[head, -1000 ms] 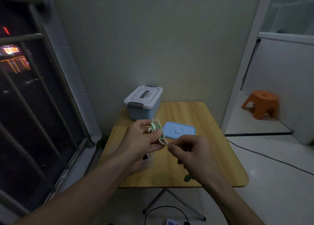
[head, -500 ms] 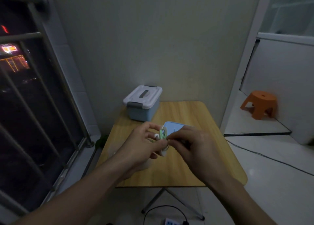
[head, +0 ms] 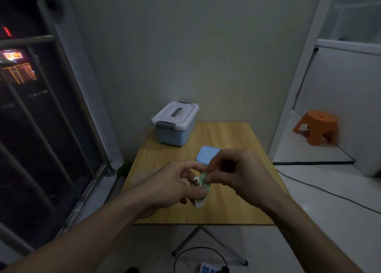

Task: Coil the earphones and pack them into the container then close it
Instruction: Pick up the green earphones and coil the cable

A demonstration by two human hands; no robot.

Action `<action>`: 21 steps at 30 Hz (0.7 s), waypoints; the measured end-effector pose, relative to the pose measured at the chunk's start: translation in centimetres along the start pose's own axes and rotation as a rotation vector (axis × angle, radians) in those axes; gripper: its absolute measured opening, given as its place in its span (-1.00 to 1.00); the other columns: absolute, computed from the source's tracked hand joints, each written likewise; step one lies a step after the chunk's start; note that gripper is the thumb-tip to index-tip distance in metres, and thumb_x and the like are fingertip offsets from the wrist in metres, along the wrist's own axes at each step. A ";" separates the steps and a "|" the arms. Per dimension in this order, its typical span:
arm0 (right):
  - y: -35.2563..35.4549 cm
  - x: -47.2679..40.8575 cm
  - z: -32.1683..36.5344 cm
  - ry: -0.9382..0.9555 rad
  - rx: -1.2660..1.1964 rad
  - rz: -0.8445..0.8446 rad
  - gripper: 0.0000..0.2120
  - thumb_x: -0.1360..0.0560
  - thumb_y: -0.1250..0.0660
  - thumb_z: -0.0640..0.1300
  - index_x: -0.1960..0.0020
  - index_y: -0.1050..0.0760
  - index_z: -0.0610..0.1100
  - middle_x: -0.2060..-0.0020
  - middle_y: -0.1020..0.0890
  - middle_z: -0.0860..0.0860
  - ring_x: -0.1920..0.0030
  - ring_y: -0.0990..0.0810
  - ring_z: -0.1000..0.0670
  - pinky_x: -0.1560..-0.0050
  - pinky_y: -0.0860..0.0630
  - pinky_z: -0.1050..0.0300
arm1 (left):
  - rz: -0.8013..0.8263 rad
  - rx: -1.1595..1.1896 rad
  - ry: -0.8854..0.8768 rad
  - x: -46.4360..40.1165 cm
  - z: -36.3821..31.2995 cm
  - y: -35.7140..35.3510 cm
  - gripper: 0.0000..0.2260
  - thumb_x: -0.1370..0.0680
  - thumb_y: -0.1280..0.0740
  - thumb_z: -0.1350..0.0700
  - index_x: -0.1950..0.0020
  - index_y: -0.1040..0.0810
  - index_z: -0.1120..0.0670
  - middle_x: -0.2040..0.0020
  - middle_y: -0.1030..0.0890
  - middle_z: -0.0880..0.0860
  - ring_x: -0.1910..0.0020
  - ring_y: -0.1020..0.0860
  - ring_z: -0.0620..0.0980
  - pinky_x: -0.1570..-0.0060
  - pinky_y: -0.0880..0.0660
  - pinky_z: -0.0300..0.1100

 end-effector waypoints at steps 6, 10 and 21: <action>-0.1 -0.1 -0.2 -0.118 -0.172 0.147 -0.78 -0.27 -0.63 -0.15 0.30 -0.59 -0.17 0.53 -0.55 0.10 0.51 -0.46 0.17 0.49 -0.36 0.32 | 0.106 0.025 0.016 0.9 0.1 -0.1 -0.70 -0.48 -0.44 0.23 -0.15 -0.59 -0.04 -0.12 -0.66 0.06 0.09 -0.58 -0.07 0.06 -0.46 -0.09; -0.2 0.2 -1.1 -0.237 -0.426 0.181 -0.76 -0.31 -0.58 -0.19 0.20 -0.59 -0.32 0.51 -0.54 0.02 0.51 -0.42 0.08 0.53 -0.29 0.19 | 0.157 0.059 0.006 1.0 0.1 -0.1 -0.70 -0.47 -0.44 0.26 -0.16 -0.57 0.00 -0.09 -0.68 0.09 0.08 -0.60 -0.04 0.06 -0.45 -0.06; -1.6 0.9 -3.4 -0.361 -0.747 0.050 -0.84 -0.28 -0.51 -0.23 0.19 -0.62 -0.29 0.45 -0.53 -0.17 0.47 -0.42 0.00 0.45 -0.30 0.13 | 0.156 0.200 0.013 0.9 0.8 -0.2 -0.67 -0.48 -0.41 0.34 -0.21 -0.53 0.12 -0.12 -0.68 0.15 0.01 -0.57 0.12 -0.04 -0.44 -0.01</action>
Point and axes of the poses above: each hand's wrist, its own x-axis away from the middle knuckle, its own y-axis out of the back of the hand, z = x × y, the point moved 2 cm from there along -x, towards the middle knuckle
